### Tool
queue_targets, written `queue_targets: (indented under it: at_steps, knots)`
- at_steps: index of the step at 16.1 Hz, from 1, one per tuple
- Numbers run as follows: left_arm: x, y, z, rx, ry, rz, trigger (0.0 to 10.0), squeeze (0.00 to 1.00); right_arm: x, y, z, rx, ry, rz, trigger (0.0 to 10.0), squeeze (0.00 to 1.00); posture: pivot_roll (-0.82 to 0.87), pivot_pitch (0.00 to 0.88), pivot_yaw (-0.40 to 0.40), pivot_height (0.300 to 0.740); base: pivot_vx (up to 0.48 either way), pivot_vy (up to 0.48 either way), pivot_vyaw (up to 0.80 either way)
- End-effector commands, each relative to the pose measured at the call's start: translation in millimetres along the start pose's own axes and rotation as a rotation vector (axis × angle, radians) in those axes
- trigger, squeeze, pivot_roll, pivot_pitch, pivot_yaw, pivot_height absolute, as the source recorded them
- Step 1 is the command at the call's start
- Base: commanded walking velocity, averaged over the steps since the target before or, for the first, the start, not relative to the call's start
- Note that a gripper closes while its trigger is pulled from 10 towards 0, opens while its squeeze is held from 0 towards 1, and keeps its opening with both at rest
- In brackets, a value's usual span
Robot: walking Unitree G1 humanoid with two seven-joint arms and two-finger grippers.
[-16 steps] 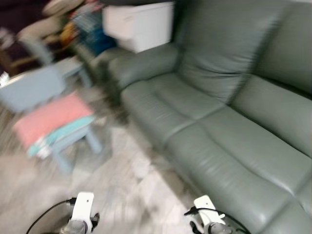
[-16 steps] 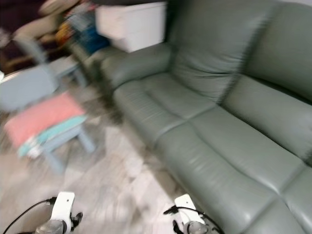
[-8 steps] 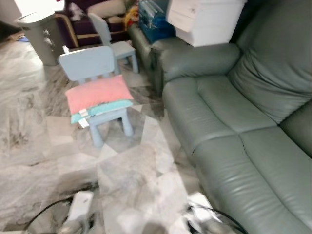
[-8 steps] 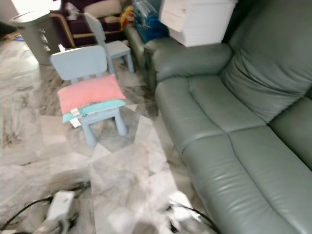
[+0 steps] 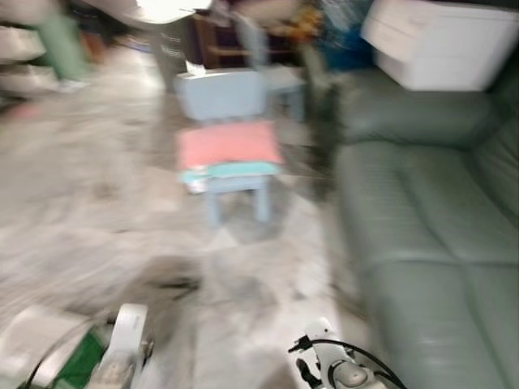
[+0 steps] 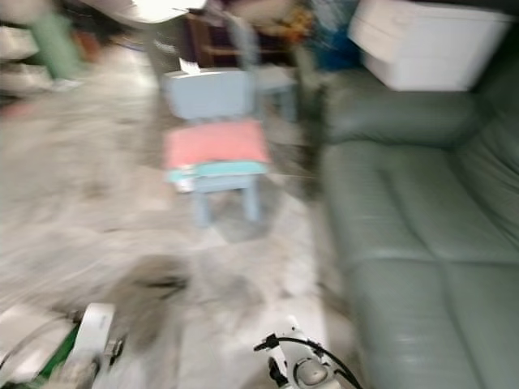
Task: Move the pillow to the sofa
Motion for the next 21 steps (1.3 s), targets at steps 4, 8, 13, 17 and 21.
queue_targets:
  at_steps: [4, 8, 13, 17, 21]
  knots:
    - [-1.8, 4.9, -0.6, -0.025, 0.001, -0.067, 10.0, 0.00, -8.7, 7.0, -1.5, -0.018, -0.023, 0.012, 10.0, 0.00, -0.05, 0.037, 0.019, 0.740, 0.000, 0.000, 0.20]
    - [1.1, 8.4, -0.2, -0.049, 0.009, -0.109, 10.0, 0.00, -8.3, 7.1, -1.5, -0.018, -0.021, 0.012, 10.0, 0.00, -0.05, 0.039, 0.018, 0.740, 0.000, 0.000, 0.00]
    - [-0.3, 13.3, -0.4, -0.067, 0.000, -0.090, 10.0, 0.00, -7.5, 6.5, -1.3, -0.018, -0.019, 0.014, 10.0, 0.00, -0.05, 0.039, 0.018, 0.740, 0.000, 0.000, 0.00]
    - [-1.4, 14.8, -0.7, -0.076, -0.003, -0.088, 10.0, 0.00, -7.3, 6.1, -1.2, -0.015, -0.019, 0.018, 10.0, 0.00, -0.05, 0.040, 0.018, 0.740, 0.065, 0.000, 0.00]
    - [-1.9, 17.9, -1.1, -0.098, -0.002, -0.091, 10.0, 0.00, -7.3, 5.8, -1.2, -0.013, -0.020, 0.006, 10.0, 0.00, -0.05, 0.035, 0.016, 0.740, 0.334, 0.000, 0.00]
Point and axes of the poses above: a point about 5 cm out from each wrist's last joint towards the gripper, its own z axis pointing out of the wrist towards the gripper, its own x axis along the axis of the wrist's last joint, y = z × x, the point moved 5 cm from there along z, pointing out of the wrist towards the gripper, and after that the axes turned 6 degrees about z, right-handed, at the moved point
